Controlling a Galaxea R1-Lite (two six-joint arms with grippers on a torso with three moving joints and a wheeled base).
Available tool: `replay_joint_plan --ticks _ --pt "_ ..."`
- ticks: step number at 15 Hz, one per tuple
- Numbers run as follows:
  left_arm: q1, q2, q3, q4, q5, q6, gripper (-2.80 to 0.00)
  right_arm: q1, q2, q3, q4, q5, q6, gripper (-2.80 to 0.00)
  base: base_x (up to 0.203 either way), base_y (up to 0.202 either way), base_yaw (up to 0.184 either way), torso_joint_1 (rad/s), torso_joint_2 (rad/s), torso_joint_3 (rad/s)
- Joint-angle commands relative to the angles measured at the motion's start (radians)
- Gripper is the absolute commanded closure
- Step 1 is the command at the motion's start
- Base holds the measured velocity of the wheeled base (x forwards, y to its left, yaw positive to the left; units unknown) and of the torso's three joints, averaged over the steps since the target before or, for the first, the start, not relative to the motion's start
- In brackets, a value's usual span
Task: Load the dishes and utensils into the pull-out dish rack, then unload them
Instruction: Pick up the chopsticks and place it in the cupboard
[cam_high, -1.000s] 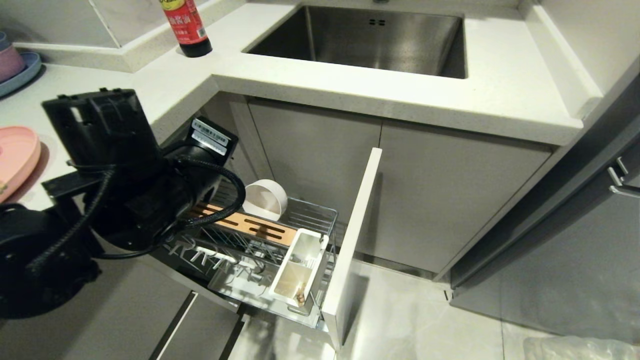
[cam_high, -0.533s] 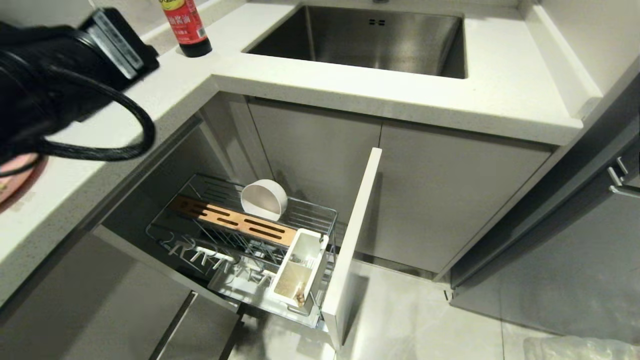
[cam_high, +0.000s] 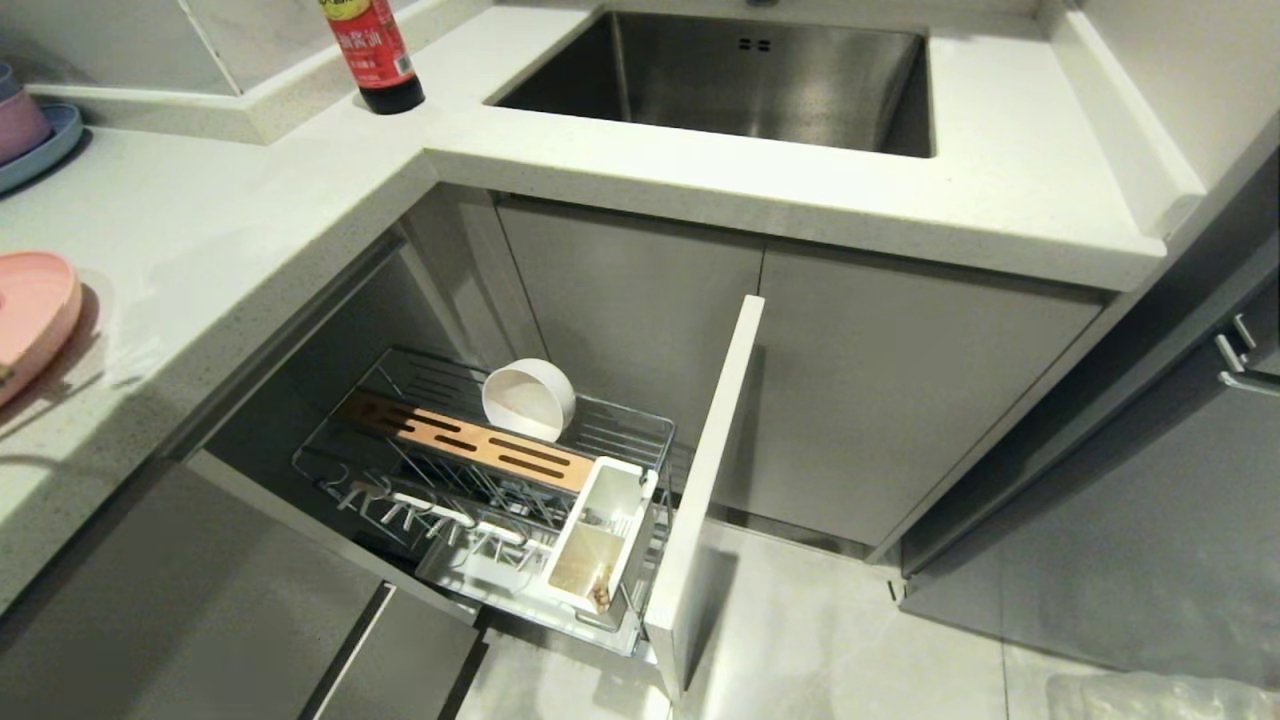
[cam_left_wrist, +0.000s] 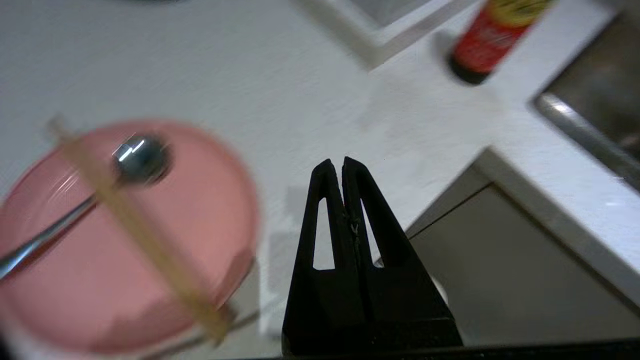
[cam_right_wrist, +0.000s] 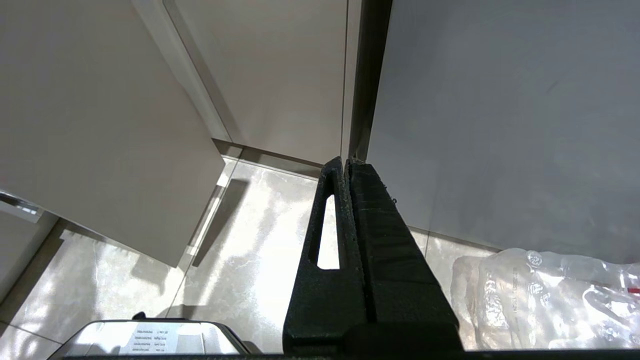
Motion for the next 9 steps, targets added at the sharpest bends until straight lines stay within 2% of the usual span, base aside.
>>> replay_joint_plan --ticks 1,2,4,5,7,8,9 --pt "0.079 0.034 -0.097 0.282 -0.002 -0.107 0.0 0.001 0.001 0.0 0.0 0.0 0.0 0.0 0.0 0.0 0.0 0.0 0.0 0.0" --pt "0.133 0.045 -0.131 0.372 -0.016 -0.165 0.0 0.0 0.001 0.0 0.0 0.0 0.0 0.0 0.0 0.0 0.0 0.0 0.0 0.0" --pt "0.231 0.067 -0.158 0.461 -0.051 -0.23 0.0 0.0 0.001 0.0 0.0 0.0 0.0 0.0 0.0 0.0 0.0 0.0 0.0 0.0" --pt "0.248 0.085 -0.162 0.502 -0.068 -0.277 0.0 0.001 0.001 0.0 0.0 0.0 0.0 0.0 0.0 0.0 0.0 0.0 0.0 0.0" --pt "0.308 0.116 -0.161 0.582 -0.078 -0.32 0.0 0.001 0.001 0.0 0.0 0.0 0.0 0.0 0.0 0.0 0.0 0.0 0.0 0.0" --pt "0.316 0.126 -0.16 0.611 -0.087 -0.337 -2.8 0.001 0.001 0.0 0.0 0.0 0.0 0.0 0.0 0.0 0.0 0.0 0.0 0.0" --pt "0.335 0.135 -0.153 0.622 -0.11 -0.371 -2.8 0.001 0.001 0.0 0.0 0.0 0.0 0.0 0.0 0.0 0.0 0.0 0.0 0.0"
